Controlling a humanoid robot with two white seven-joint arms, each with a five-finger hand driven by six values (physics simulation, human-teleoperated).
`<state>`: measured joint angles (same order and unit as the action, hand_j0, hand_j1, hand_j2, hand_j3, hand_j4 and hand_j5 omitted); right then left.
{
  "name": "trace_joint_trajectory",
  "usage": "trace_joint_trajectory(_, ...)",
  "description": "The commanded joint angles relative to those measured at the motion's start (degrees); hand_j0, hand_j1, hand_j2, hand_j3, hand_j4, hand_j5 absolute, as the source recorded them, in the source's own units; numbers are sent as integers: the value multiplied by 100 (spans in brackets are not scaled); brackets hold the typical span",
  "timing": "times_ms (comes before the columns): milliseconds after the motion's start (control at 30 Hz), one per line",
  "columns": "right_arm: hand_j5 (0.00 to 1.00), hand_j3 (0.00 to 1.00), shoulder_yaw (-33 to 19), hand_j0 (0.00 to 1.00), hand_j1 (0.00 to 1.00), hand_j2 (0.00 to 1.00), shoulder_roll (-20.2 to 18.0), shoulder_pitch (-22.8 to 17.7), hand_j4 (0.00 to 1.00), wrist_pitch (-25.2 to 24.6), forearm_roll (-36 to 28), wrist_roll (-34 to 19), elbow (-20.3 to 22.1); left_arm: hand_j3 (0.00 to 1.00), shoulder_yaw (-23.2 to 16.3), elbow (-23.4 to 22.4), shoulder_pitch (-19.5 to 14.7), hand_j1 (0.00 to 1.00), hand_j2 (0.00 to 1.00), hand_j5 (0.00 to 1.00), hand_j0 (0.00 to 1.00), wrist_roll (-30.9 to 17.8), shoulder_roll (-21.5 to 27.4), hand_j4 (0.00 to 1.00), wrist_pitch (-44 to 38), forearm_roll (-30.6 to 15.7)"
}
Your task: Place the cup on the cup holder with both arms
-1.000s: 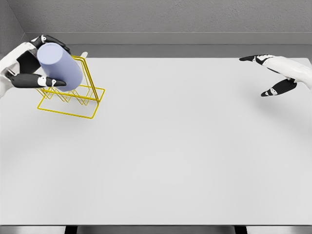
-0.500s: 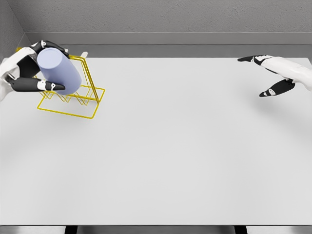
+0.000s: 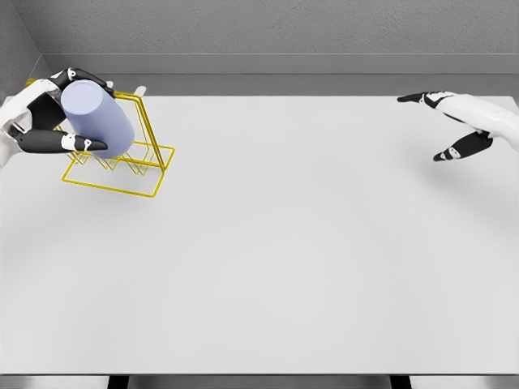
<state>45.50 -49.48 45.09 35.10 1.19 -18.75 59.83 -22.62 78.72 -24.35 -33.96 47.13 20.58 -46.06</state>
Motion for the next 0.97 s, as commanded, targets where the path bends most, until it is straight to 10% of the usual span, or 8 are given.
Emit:
trace_joint_trajectory(0,100,100,-6,100,100,100,9,0,100,-10,-40,3,2,55,21,3,0,55,55,55,55,4,15,55,-1,-35)
trace_joint_trajectory(100,100,100,-6,100,100,100,18,0,100,-10,-40,3,2,87,3,-6,0,87,87,87,87,-14,24,87,8,-26)
trace_joint_trajectory(233,100,100,-6,100,100,100,26,0,100,-10,-40,3,2,96,21,3,-9,96,96,96,96,-14,68,96,17,18)
trace_joint_trajectory(567,100,100,-6,100,100,100,0,-9,100,-10,-40,3,2,97,21,55,26,97,97,97,97,-84,156,97,69,18)
trace_joint_trajectory(700,100,100,-6,100,100,100,-17,-9,100,-10,-40,3,2,97,74,943,299,97,97,97,97,-104,446,97,1442,237)
trace_joint_trajectory(933,100,100,-7,100,100,100,-35,-9,100,-10,-40,3,2,100,74,1857,879,100,100,100,100,-104,490,100,1442,563)
